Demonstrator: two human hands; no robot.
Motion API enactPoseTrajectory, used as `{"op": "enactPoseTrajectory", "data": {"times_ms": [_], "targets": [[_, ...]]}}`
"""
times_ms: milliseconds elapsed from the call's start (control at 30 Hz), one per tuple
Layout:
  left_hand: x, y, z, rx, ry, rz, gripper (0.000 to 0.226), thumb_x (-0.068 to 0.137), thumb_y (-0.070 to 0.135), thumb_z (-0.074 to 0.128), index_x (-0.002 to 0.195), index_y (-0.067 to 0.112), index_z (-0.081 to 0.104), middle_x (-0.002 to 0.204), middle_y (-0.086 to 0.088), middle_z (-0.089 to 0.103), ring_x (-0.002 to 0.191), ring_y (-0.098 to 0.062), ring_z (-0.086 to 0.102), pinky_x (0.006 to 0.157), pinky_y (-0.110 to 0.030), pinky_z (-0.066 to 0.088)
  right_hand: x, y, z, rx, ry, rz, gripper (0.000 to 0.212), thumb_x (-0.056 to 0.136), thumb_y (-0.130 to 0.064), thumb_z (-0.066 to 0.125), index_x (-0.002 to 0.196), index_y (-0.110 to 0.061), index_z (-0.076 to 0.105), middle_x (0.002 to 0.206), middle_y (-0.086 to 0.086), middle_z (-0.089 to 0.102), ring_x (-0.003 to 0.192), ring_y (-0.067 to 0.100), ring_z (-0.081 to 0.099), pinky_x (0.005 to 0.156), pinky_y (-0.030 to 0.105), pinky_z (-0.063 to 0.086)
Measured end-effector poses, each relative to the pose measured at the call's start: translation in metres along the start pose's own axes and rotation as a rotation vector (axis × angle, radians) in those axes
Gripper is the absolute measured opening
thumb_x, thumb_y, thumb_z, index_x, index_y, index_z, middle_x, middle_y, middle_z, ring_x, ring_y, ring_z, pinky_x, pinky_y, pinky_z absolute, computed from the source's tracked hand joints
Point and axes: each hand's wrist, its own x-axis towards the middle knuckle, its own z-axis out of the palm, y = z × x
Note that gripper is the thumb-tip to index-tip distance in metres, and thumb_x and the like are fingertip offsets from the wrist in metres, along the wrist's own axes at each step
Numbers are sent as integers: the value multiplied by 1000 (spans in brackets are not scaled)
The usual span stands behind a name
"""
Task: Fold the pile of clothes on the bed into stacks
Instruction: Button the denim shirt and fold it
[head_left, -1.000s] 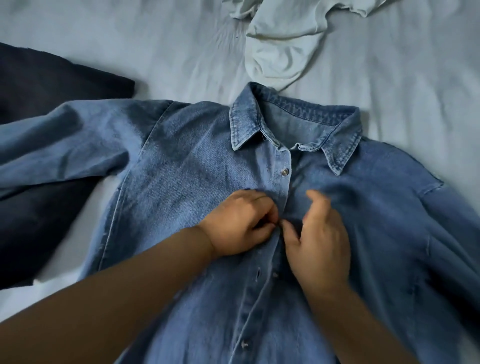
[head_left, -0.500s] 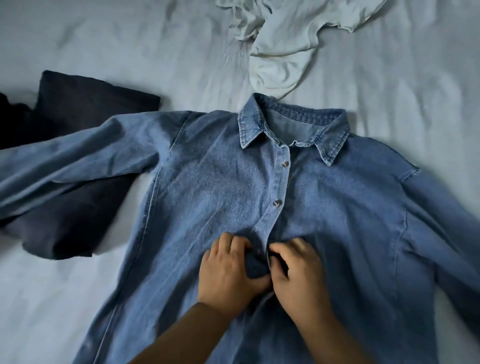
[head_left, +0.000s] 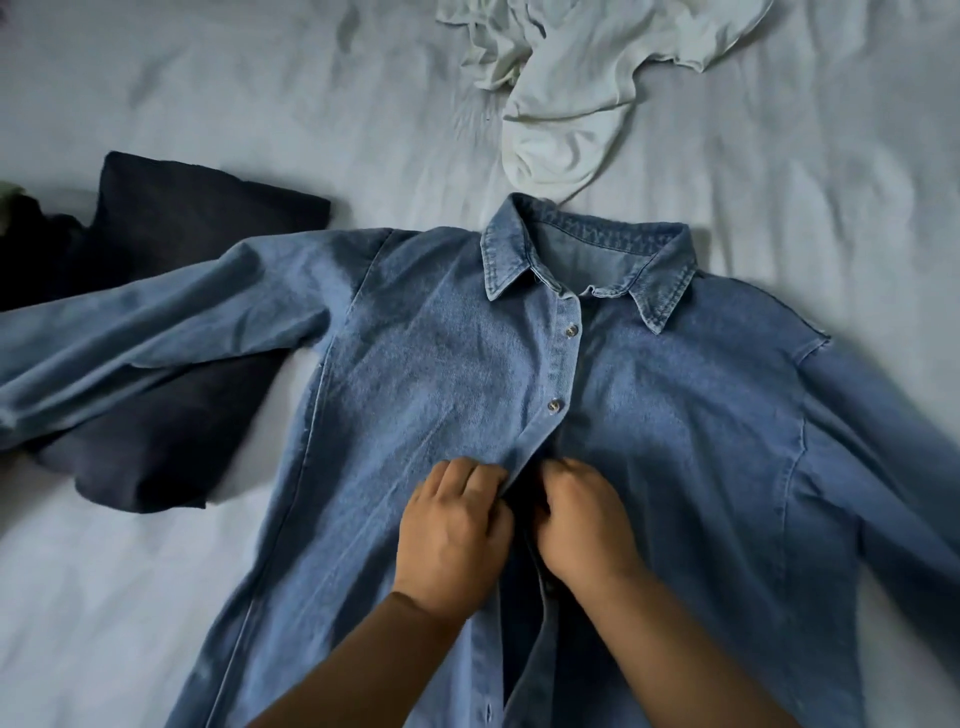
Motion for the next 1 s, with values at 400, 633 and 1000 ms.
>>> {"op": "enactPoseTrajectory", "data": {"times_ms": [400, 633, 1000], "targets": [[7, -5, 11, -51, -156, 84, 23, 80, 28, 51, 64, 15, 61, 60, 1, 54, 49, -20, 55, 38, -25, 39, -4, -6, -8, 293, -4, 297, 11, 83, -3, 50, 82, -1, 61, 85, 14, 67, 84, 32, 60, 64, 28, 36], [4, -8, 17, -150, -101, 79, 5, 78, 25, 54, 79, 20, 55, 64, 2, 59, 53, -18, 56, 49, -24, 40, -9, -10, -2, 306, 45, 285, 6, 82, -2, 54, 82, -4, 60, 87, 12, 66, 86, 32, 59, 75, 37, 43], [8, -36, 17, -415, -257, 350, 23, 88, 14, 53, 103, 6, 69, 95, -9, 66, 85, -16, 62, 80, -19, 49, -5, 5, 5, 382, 78, 225, 12, 81, 3, 56, 79, -5, 65, 74, 10, 67, 73, 28, 62, 70, 37, 49]]}}
